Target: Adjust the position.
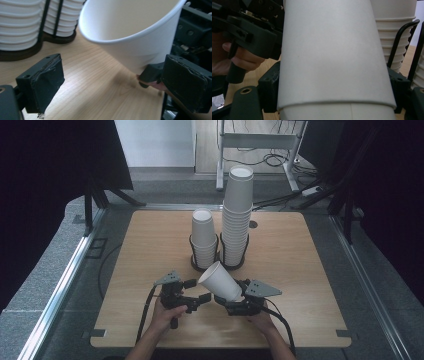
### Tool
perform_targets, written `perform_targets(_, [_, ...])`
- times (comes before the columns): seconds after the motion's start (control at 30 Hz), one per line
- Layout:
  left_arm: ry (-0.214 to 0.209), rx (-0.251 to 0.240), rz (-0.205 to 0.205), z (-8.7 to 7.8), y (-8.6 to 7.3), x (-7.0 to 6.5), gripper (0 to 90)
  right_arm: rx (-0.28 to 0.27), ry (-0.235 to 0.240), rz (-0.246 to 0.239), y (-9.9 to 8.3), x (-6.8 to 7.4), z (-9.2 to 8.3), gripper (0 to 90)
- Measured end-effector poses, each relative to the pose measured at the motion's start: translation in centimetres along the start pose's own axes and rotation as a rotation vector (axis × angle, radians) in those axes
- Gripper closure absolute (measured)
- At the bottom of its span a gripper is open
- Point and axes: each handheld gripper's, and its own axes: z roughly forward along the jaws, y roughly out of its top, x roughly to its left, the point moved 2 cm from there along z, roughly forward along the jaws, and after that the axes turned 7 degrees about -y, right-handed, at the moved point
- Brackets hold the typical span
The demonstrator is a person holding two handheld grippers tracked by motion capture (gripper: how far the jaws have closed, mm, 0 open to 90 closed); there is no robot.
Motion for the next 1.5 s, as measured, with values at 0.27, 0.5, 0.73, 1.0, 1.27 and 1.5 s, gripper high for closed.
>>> perform_targets(0.27, [-0.051, -0.014, -0.032, 0.7, 0.1, -0.1, 3.0, -0.025, -0.001, 0.007, 0.0, 0.3, 0.1, 22.2])
perform_targets(0.5, [-0.108, -0.064, -0.059, 0.9, 0.3, -0.2, 2.1, -0.029, 0.017, -0.007, -0.1, 0.7, 0.3, 22.2])
perform_targets(0.73, [-0.115, -0.101, -0.086, 1.2, 0.6, -0.1, 2.0, -0.03, 0.026, -0.022, -0.4, 1.2, 0.6, 22.2])
perform_targets(1.0, [-0.148, -0.142, -0.138, 1.7, 1.1, 0.4, 2.5, -0.022, 0.044, -0.036, -0.5, 1.7, 0.9, 22.3])
perform_targets(1.27, [-0.153, -0.156, -0.142, 2.1, 0.9, 0.5, 7.6, -0.007, 0.035, -0.037, -0.8, 1.7, 1.1, 22.3])
perform_targets(1.5, [-0.138, -0.154, -0.126, 2.2, 0.7, 0.4, 11.9, 0.013, 0.034, -0.035, -1.0, 1.5, 1.3, 21.9])
